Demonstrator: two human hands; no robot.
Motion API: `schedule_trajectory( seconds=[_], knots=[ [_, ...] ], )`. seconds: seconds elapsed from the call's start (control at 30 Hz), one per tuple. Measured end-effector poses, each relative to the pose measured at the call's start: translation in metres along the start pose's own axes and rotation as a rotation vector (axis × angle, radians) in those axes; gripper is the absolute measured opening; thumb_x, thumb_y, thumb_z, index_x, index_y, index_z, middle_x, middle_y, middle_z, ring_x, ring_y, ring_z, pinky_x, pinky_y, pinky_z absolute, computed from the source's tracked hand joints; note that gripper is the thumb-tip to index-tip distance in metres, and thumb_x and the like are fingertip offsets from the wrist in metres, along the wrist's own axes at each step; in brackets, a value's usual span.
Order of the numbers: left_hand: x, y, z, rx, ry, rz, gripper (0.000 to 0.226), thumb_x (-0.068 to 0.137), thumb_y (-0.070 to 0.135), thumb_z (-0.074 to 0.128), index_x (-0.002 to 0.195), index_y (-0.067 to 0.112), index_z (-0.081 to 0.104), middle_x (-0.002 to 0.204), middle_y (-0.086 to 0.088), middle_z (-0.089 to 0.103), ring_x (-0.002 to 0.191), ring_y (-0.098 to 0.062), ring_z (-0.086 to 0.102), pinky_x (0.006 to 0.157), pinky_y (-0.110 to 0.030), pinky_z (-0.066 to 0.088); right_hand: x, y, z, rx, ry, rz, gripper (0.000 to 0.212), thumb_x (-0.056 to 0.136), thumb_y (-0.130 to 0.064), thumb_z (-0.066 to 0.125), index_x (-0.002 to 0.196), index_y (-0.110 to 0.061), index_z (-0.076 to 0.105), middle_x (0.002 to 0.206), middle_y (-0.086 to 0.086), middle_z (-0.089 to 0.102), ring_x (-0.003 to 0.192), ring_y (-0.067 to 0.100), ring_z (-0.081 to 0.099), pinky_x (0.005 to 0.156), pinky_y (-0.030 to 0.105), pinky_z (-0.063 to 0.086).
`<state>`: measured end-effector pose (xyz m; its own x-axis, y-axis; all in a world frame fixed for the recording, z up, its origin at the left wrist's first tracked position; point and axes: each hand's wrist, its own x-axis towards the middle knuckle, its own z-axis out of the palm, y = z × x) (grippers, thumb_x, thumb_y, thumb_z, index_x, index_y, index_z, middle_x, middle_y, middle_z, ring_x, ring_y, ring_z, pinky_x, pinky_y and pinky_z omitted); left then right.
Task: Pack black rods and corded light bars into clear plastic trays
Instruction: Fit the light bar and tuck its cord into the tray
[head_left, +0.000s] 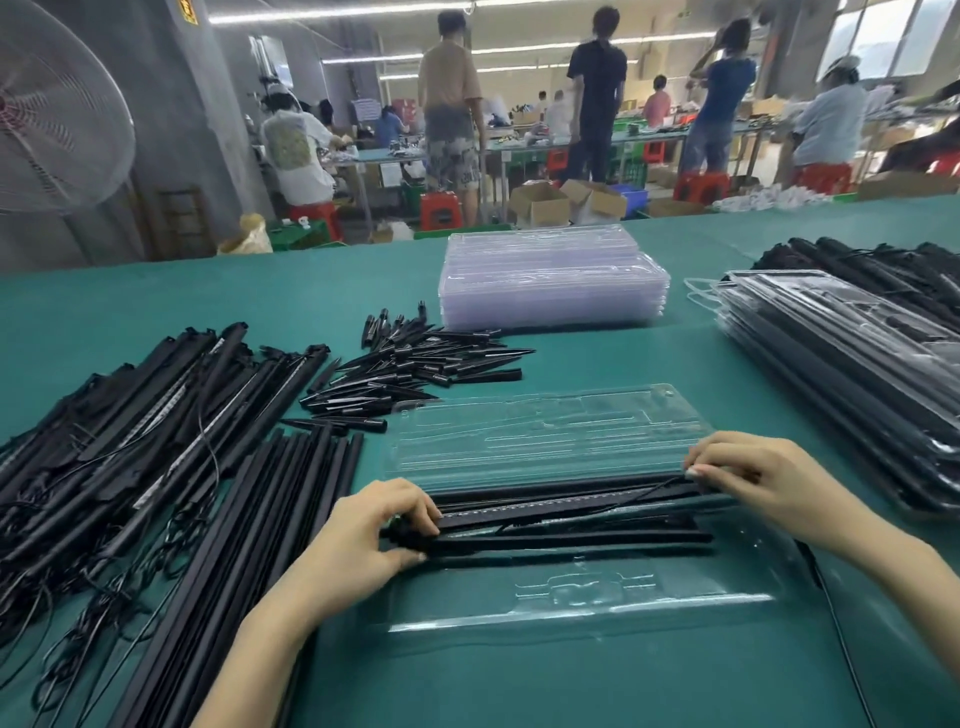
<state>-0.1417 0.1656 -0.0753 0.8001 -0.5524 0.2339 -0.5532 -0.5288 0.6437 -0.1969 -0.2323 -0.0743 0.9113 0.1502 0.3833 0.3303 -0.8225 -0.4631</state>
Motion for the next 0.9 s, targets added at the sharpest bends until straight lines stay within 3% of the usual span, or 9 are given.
schedule_trajectory(
  seconds=[0.17,0.27,0.4,0.57,0.77,0.9],
  knots=[
    [-0.002,0.002,-0.004,0.003,0.075,-0.04,0.024,0.071,0.014,0.082,0.079,0.027,0.064,0.103,0.012,0.058,0.098,0.002,0.056,0.084,-0.011,0.038,-0.004,-0.001,-0.004,-0.033,-0.083,-0.016,0.017,0.081,-0.046,0.062,0.071,-0.032,0.065,0.086,-0.018,0.066,0.062,0.002,0.055,0.058,0.012,0.039],
    [-0.003,-0.001,-0.008,-0.058,0.105,-0.14,0.036,0.073,0.004,0.077,0.091,0.025,0.054,0.105,0.011,0.059,0.094,-0.001,0.061,0.087,-0.022,0.043,-0.003,-0.004,-0.002,-0.051,-0.107,-0.02,0.024,0.079,-0.052,0.06,0.067,-0.031,0.065,0.084,-0.018,0.066,0.065,0.002,0.058,0.06,0.012,0.041],
    [-0.004,-0.003,-0.014,-0.168,0.062,-0.216,0.048,0.071,-0.012,0.069,0.1,0.021,0.048,0.109,0.006,0.061,0.096,-0.007,0.064,0.095,-0.029,0.046,-0.001,-0.008,-0.001,-0.009,-0.12,-0.051,0.023,0.078,-0.046,0.063,0.065,-0.027,0.066,0.076,-0.011,0.065,0.054,0.005,0.049,0.055,0.014,0.039],
    [-0.002,-0.005,-0.012,-0.087,-0.014,-0.183,0.052,0.07,0.001,0.078,0.107,0.026,0.053,0.11,0.013,0.062,0.102,0.0,0.057,0.092,-0.019,0.043,-0.003,-0.008,0.001,0.014,-0.107,-0.036,0.019,0.08,-0.039,0.066,0.066,-0.026,0.066,0.071,-0.006,0.061,0.056,0.01,0.047,0.057,0.02,0.041],
    [0.006,-0.005,-0.008,-0.086,0.071,-0.148,0.023,0.092,0.005,0.058,0.096,0.027,0.065,0.089,0.008,0.069,0.088,-0.003,0.061,0.084,-0.021,0.045,-0.003,-0.012,-0.001,-0.007,-0.042,0.049,0.013,0.082,-0.038,0.06,0.069,-0.035,0.063,0.068,-0.011,0.06,0.059,0.006,0.049,0.059,0.017,0.039],
    [0.012,-0.01,-0.005,-0.078,0.152,-0.176,0.019,0.098,0.018,0.049,0.097,0.033,0.06,0.068,0.01,0.058,0.065,-0.009,0.047,0.066,-0.021,0.039,-0.005,-0.011,0.0,-0.063,-0.032,0.136,0.012,0.084,-0.047,0.051,0.074,-0.043,0.058,0.08,-0.023,0.062,0.073,0.005,0.055,0.065,0.026,0.045]
  ],
)
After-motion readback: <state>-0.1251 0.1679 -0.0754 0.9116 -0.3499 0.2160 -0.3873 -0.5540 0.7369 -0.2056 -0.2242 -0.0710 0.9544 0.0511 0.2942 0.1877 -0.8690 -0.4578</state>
